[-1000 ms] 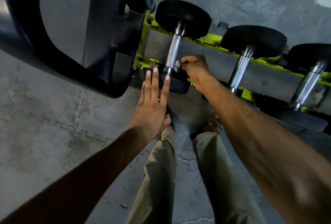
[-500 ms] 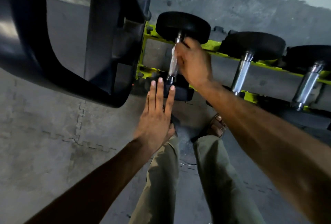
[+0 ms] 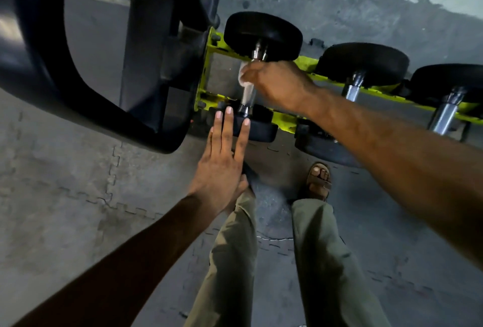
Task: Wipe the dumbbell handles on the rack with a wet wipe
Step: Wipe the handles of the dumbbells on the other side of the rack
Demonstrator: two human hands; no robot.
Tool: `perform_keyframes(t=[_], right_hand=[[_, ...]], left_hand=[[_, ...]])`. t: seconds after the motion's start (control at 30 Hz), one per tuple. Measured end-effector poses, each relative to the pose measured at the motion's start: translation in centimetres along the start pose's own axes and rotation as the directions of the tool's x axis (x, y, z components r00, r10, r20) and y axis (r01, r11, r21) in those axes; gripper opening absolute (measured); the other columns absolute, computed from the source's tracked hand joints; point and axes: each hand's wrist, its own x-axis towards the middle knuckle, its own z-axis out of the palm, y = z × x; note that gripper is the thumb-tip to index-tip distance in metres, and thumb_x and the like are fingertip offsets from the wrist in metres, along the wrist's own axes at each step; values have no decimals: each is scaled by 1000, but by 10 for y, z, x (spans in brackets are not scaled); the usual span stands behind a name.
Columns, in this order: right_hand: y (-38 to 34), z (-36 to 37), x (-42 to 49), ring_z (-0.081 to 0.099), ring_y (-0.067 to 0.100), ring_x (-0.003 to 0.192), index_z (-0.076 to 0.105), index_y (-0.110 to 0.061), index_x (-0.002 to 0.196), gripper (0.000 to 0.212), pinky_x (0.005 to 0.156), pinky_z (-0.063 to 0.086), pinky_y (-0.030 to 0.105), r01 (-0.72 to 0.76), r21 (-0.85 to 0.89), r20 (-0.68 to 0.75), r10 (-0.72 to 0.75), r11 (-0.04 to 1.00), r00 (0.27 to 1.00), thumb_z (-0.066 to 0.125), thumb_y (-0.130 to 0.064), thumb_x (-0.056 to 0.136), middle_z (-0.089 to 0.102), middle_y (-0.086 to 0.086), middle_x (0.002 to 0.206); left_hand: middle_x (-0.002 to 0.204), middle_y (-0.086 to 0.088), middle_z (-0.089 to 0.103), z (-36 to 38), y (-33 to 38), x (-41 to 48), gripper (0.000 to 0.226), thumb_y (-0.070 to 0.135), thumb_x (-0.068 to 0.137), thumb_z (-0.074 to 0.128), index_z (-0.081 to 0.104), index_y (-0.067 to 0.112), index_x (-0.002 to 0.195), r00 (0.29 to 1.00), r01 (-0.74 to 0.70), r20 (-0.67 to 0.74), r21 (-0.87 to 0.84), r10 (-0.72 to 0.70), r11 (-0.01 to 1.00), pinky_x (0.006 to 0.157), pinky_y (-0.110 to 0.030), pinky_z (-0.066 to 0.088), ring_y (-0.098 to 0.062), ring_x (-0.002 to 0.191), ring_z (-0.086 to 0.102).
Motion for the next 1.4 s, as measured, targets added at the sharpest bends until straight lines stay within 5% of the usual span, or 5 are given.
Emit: perform_keyframes(t=[0.27,0.47,0.67,1.13,1.4], right_hand=[[-30,-5,-72,67,27,95,67,-29,117,35,71,57,42,-104,275,-35,118,956,992,43,-26,92,67,-1,109],[47,-10,-157,70,28,103,68,-28,122,40,76,59,42,-337,70,-53,340,939,939,59,-10,87,69,-3,127],[58,-13,-181,72,32,90,57,-31,134,40,64,52,35,21,-68,287,0,997,958,55,-24,95,70,2,120],[96,-32,-182,71,30,97,64,-34,120,28,73,54,37,56,-161,218,-20,985,976,52,-29,95,72,0,113],[59,-33,-146,66,32,91,67,-14,95,8,75,52,38,99,-145,562,0,984,827,60,-18,92,69,9,97]], left_hand=[[165,-35,-23,-4,9,-3,127,57,89,69,-19,2,162,999,51,5,-23,-51,998,130,-55,10,-48,157,-13],[169,-27,-22,-20,61,-5,107,41,92,61,-9,6,166,995,-91,-48,-43,89,995,130,-54,8,-42,159,-16],[170,-25,-22,-12,152,18,108,41,91,60,-13,14,166,981,-194,-15,-99,193,976,130,-51,14,-39,160,-12],[163,-30,-34,-15,197,30,135,59,84,72,-28,10,160,994,-34,107,-15,36,999,129,-54,19,-45,157,-20],[166,-35,-22,-12,196,28,132,71,86,65,-22,6,162,995,-78,73,62,74,995,127,-49,18,-48,158,-9]])
